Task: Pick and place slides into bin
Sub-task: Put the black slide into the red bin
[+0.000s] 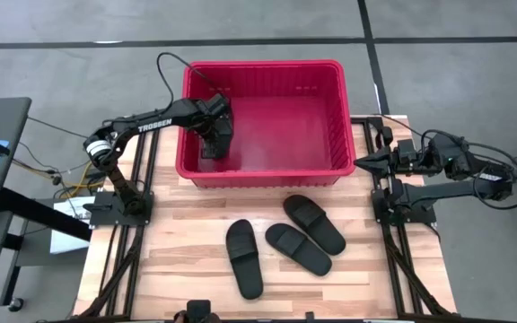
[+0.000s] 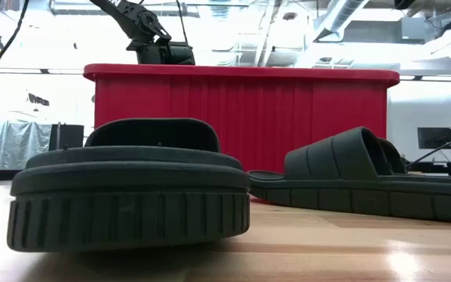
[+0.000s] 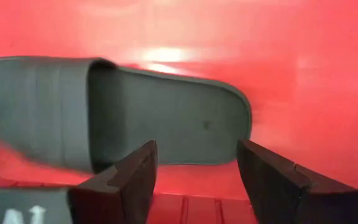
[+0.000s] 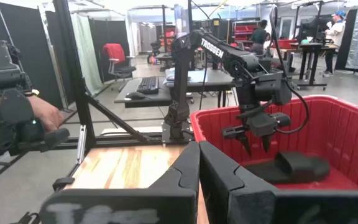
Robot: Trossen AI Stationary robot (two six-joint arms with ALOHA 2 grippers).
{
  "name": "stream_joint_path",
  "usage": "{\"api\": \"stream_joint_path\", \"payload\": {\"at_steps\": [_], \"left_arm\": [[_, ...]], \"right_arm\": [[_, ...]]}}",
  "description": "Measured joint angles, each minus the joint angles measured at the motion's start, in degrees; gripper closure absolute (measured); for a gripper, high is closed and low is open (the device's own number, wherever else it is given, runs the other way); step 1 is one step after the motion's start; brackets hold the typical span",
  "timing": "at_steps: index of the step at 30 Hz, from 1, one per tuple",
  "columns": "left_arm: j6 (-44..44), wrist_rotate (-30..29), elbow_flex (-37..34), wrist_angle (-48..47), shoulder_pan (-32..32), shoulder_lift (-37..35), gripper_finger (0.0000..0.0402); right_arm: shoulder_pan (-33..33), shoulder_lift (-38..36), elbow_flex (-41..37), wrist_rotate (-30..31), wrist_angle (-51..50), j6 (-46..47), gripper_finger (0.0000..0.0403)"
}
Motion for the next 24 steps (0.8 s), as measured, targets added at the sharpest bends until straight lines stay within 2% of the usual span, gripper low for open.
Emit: {"api": "stream_joint_path", "payload": {"at_steps": [24], "left_arm": [[-1.5,-0.1,0.0,0.0,0.0,0.0,0.0191]], "right_arm": [[0.0,0.0,0.0,0.0,0.0,0.0,0.0403]]}}
